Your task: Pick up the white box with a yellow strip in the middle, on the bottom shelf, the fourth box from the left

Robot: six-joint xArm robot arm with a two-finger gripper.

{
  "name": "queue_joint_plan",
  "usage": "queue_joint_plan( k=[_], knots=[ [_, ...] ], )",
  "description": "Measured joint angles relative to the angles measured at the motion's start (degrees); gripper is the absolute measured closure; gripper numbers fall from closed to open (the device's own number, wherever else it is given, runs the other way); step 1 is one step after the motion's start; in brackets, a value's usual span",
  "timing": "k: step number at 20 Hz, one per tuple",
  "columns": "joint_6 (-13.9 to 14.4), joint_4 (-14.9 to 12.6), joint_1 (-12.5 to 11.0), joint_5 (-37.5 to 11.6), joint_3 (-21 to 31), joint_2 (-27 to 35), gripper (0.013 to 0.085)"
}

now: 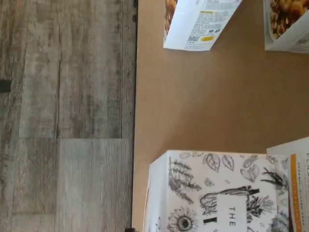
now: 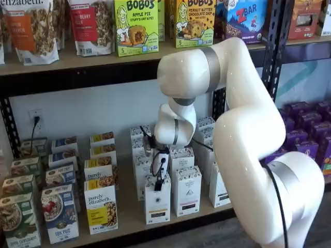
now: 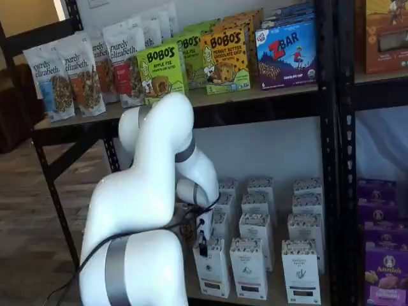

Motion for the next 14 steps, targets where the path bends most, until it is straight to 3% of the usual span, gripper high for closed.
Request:
queue_joint_plan(
  k=[14],
  knots=[
    [3.88,-4.74,-0.50,2.42,-4.35,3.55,0.0130]
  ],
)
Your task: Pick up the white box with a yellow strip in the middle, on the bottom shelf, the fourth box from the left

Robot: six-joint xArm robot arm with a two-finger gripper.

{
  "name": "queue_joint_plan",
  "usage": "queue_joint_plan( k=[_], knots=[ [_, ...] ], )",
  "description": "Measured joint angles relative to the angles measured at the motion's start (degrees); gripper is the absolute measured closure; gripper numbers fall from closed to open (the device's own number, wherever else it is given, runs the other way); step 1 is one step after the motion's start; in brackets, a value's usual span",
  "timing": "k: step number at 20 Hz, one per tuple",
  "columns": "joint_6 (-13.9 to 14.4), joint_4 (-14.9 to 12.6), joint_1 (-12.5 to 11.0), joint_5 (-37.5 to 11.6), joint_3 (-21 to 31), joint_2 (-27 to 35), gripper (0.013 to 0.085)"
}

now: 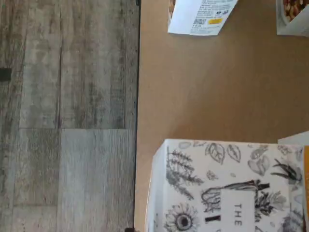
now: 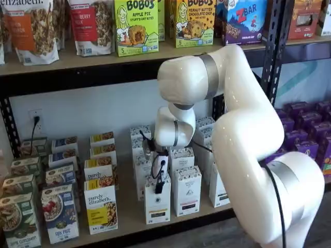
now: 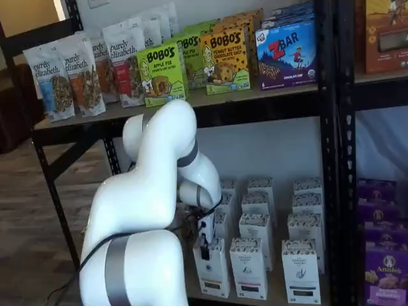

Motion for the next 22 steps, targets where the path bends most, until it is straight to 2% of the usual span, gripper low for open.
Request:
queue_joint_plan(
  k=[5,12,16,21,22],
  knots=[
    [3.23,-3.42,0.14,1.54,-1.55,1.01,0.0130],
    [5.56,-5.81,0.33,1.99,-2.88,2.19,0.0130],
    [5.73,-6.02,0.34,2.26,-3.22,2.58,0.0130],
    [4.79,-4.99,0.28,2.65,-3.32,2.67,0.0130],
    [4.54,-4.71,0.28,2.53,-3.21,2.64,0.0170]
  ],
)
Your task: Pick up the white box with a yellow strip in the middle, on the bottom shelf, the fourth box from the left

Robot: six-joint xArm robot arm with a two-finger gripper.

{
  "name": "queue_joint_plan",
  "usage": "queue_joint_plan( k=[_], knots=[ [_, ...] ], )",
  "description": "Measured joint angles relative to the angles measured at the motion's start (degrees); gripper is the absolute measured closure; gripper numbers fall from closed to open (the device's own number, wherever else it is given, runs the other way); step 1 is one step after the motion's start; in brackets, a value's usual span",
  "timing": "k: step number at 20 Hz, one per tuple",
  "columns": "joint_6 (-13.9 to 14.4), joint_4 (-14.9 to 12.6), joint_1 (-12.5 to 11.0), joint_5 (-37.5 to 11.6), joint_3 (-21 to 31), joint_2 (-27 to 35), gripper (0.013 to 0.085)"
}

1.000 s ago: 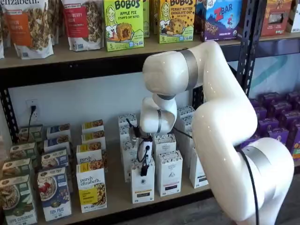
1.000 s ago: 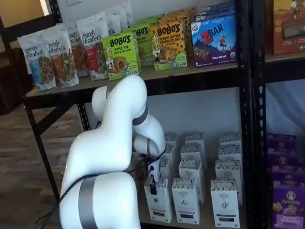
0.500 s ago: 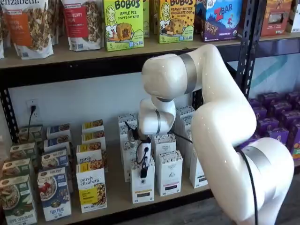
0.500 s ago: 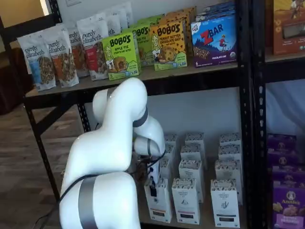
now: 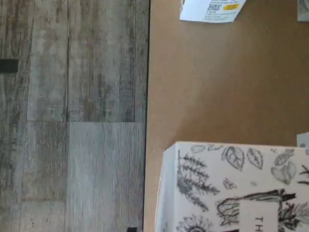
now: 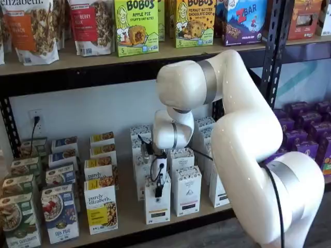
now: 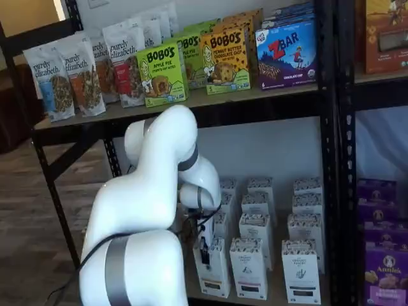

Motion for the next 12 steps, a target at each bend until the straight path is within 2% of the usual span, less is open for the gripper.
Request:
queue_joint_plan(
  k=[1,2,4,5,7,12],
  knots=[
    [-0.04,0.05,0.03,-0.28,0.12,-0.03,0.0210],
    [-0.05,0.08,0.05,-0.48,0.20,-0.04,0.0210],
    [-0.09,0.16,0.11,-0.65,0.23,-0.01,0.0290],
    [-0.10,0.20,0.12,-0.61,0.18,0.02,0.0290],
    [-0.13,0.30,0.16,-0.30,0.02,0.06,0.0370],
    [0.74,-0.67,0.20,-0.57,0.29,-0.08,0.0370]
  ],
)
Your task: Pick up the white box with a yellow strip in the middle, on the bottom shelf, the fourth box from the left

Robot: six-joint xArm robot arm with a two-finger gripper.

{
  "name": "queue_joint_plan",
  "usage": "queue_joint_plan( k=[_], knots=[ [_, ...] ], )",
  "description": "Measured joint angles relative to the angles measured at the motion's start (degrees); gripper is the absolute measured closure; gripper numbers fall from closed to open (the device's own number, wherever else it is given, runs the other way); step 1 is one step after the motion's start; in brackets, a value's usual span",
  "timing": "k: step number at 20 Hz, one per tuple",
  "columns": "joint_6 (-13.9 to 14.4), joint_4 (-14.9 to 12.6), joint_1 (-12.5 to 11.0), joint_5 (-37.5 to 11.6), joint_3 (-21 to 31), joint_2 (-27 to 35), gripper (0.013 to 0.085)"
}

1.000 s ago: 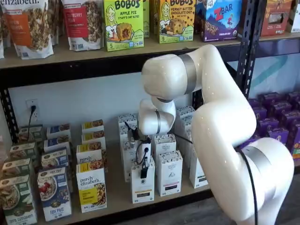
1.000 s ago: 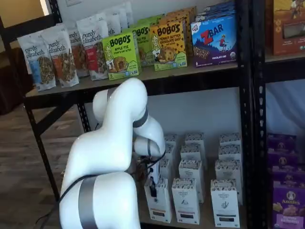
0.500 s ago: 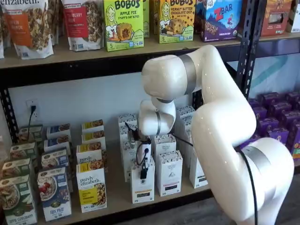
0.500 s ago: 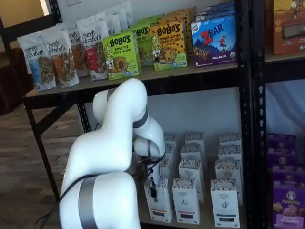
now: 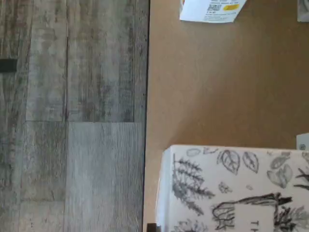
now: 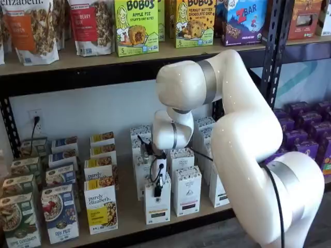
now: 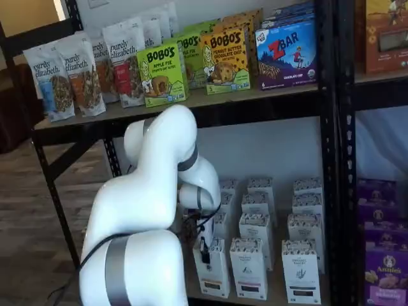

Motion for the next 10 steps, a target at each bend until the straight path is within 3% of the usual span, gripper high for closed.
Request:
queue_joint_plan(
  k=[10],
  knots=[
    [-0.23,0.21,-0.03,-0.51,0.72,-0.53,0.0370]
  ],
)
